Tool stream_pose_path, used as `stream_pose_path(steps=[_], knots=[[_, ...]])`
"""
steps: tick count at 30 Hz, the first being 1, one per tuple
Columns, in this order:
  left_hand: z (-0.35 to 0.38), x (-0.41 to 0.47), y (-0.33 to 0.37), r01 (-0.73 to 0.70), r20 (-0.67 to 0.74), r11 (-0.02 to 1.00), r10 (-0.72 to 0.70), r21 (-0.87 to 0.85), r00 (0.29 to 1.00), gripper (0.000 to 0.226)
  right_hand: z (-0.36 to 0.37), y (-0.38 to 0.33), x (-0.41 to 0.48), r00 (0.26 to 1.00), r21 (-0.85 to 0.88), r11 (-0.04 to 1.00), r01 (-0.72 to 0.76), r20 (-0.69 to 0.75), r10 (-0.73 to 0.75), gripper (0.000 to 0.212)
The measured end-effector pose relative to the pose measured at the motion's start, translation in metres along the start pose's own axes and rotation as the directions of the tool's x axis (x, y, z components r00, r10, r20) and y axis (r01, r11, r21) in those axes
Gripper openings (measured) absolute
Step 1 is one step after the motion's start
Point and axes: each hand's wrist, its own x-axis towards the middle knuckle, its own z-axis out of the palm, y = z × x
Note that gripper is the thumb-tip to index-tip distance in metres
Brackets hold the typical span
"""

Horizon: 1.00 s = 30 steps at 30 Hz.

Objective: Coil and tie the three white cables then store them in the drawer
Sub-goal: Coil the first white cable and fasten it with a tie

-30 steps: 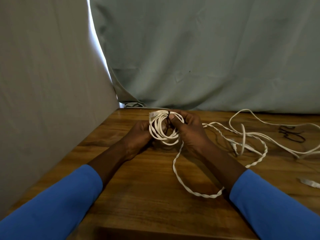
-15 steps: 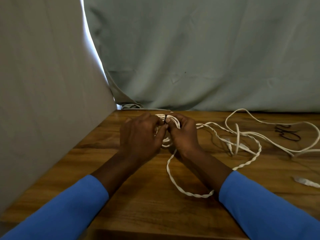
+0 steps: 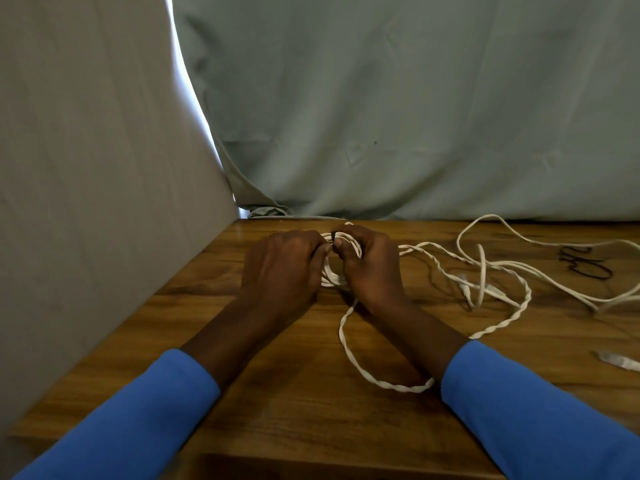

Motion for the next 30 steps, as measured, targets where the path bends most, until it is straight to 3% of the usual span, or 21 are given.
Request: stream_pose_path(steps=[2, 5, 8, 11, 14, 16, 19, 21, 23, 26, 28, 30], knots=[[-0.005, 0.004, -0.012, -0.112, 0.011, 0.993, 0.112, 0.023, 0.994, 0.035, -0.002, 0.001, 0.000, 1.000, -0.040, 0.999, 0.018, 0.023, -0.017, 0.018], [-0.017, 0.015, -0.030, -0.252, -0.017, 0.959, 0.256, 0.127, 0.967, 0.025, -0.003, -0.001, 0.001, 0.997, -0.075, 0.996, 0.042, 0.073, -0.036, 0.018], [-0.031, 0.032, -0.045, -0.324, -0.013, 0.930, 0.331, 0.172, 0.943, 0.022, -0.008, -0.005, 0.004, 0.993, -0.056, 0.998, 0.034, 0.119, -0.027, 0.017], [-0.028, 0.049, -0.060, -0.216, 0.011, 0.976, 0.216, -0.026, 0.976, 0.026, -0.012, -0.010, 0.005, 0.977, 0.028, 1.000, -0.014, 0.214, 0.007, 0.019], [-0.015, 0.058, -0.070, 0.027, 0.171, 0.937, 0.035, -0.348, 0.985, 0.018, -0.014, -0.018, 0.008, 0.970, 0.185, 0.980, -0.078, 0.242, 0.032, 0.018], [-0.008, 0.059, -0.071, 0.266, 0.336, 0.781, -0.076, -0.566, 0.939, 0.013, -0.015, -0.019, 0.009, 0.971, 0.328, 0.935, -0.133, 0.233, 0.056, 0.018], [0.003, 0.051, -0.061, 0.571, 0.560, 0.418, -0.162, -0.707, 0.812, 0.019, -0.015, -0.017, 0.009, 0.974, 0.447, 0.873, -0.194, 0.194, 0.117, 0.015], [0.009, 0.043, -0.052, 0.687, 0.670, 0.151, -0.151, -0.711, 0.727, 0.020, -0.013, -0.014, 0.009, 0.974, 0.466, 0.858, -0.215, 0.160, 0.157, 0.012], [0.016, 0.039, -0.045, 0.725, 0.724, -0.027, -0.076, -0.689, 0.685, 0.022, -0.010, -0.011, 0.011, 0.976, 0.458, 0.863, -0.211, 0.140, 0.165, 0.010], [0.022, 0.036, -0.039, 0.734, 0.738, -0.143, 0.033, -0.664, 0.674, 0.020, -0.008, -0.011, 0.012, 0.974, 0.462, 0.858, -0.225, 0.133, 0.184, 0.010], [0.026, 0.033, -0.042, 0.744, 0.741, -0.118, 0.075, -0.658, 0.668, 0.019, -0.007, -0.012, 0.012, 0.969, 0.476, 0.844, -0.248, 0.126, 0.213, 0.010], [0.032, 0.031, -0.049, 0.753, 0.747, -0.043, 0.097, -0.657, 0.658, 0.042, -0.004, -0.012, 0.012, 0.960, 0.500, 0.820, -0.280, 0.119, 0.255, 0.010]])
